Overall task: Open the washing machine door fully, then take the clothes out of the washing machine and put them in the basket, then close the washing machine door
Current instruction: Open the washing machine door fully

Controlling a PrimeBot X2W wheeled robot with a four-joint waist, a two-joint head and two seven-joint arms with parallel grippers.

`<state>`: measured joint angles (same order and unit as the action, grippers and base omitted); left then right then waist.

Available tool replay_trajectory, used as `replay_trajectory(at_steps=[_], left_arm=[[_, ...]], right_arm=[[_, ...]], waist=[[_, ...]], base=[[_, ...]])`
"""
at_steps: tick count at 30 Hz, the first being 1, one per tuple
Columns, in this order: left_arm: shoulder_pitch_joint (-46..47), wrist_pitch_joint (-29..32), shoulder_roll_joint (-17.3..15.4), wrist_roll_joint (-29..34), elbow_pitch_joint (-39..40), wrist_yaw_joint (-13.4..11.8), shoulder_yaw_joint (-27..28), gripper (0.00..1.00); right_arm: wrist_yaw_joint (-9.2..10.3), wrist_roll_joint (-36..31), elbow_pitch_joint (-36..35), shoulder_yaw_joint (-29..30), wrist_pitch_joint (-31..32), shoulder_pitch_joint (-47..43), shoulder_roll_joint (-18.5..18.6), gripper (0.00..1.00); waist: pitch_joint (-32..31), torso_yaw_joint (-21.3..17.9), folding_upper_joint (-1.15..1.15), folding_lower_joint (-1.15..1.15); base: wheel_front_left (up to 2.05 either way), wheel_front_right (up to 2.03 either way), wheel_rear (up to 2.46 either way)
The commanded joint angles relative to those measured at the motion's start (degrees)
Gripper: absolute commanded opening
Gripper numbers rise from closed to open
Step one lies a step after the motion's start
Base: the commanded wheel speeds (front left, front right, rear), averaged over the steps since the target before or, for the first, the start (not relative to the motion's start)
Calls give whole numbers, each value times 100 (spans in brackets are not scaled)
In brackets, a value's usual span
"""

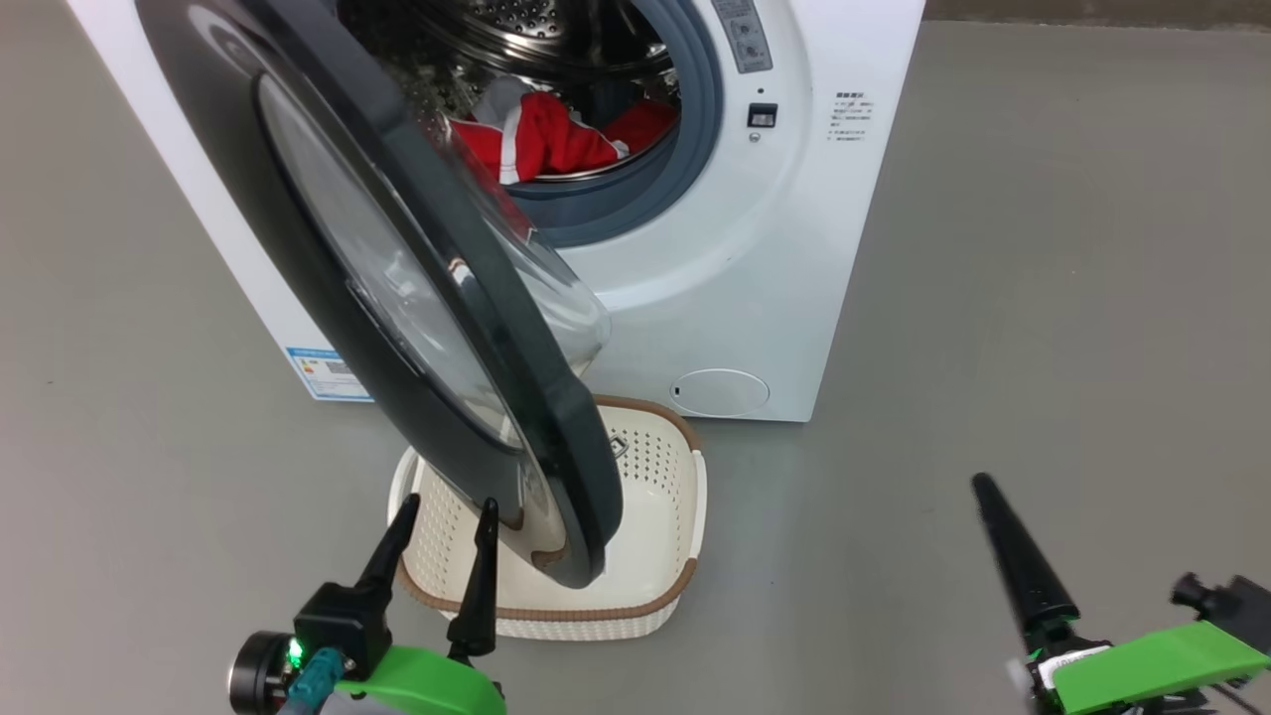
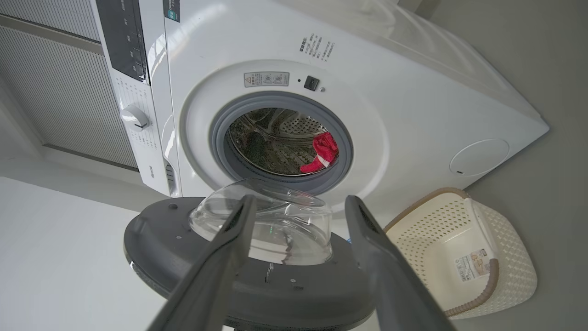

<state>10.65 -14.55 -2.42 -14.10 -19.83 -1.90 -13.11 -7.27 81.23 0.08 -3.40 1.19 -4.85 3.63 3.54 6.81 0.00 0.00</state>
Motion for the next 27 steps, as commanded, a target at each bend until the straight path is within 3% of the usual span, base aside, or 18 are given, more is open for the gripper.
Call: replay_trajectory(at_steps=[1,6,13,14,21,27], left_arm=[[68,-45,-75,56,160,0,223,100],[62,-45,-78,80,152,-3,261,100],[46,-45,-76,104,144,9,278,100],[46,-45,-76,104,144,9,278,100],[15,-45,-71,124,144,12,266,100],[-22,-45,-66,131,117,12,236,100]], right_arm=[[-22,-394,-200,-55,-301,62,139,100],[-22,-2032,1,95,-1110,61,392,100],[-22,-4087,4,416,-1339,207,233,100],[-22,-4087,4,416,-1339,207,233,100],[-22,-5961,8,702,-1290,239,32,100],[-22,-6695,318,790,-1341,125,-56,100]], waist=[[20,-46,0,0],[20,-116,0,0],[-14,-141,0,0],[-14,-141,0,0],[-63,-126,0,0],[-136,-99,0,0]], base=[[0,0,0],[0,0,0],[0,0,0],[0,0,0],[0,0,0],[0,0,0]])
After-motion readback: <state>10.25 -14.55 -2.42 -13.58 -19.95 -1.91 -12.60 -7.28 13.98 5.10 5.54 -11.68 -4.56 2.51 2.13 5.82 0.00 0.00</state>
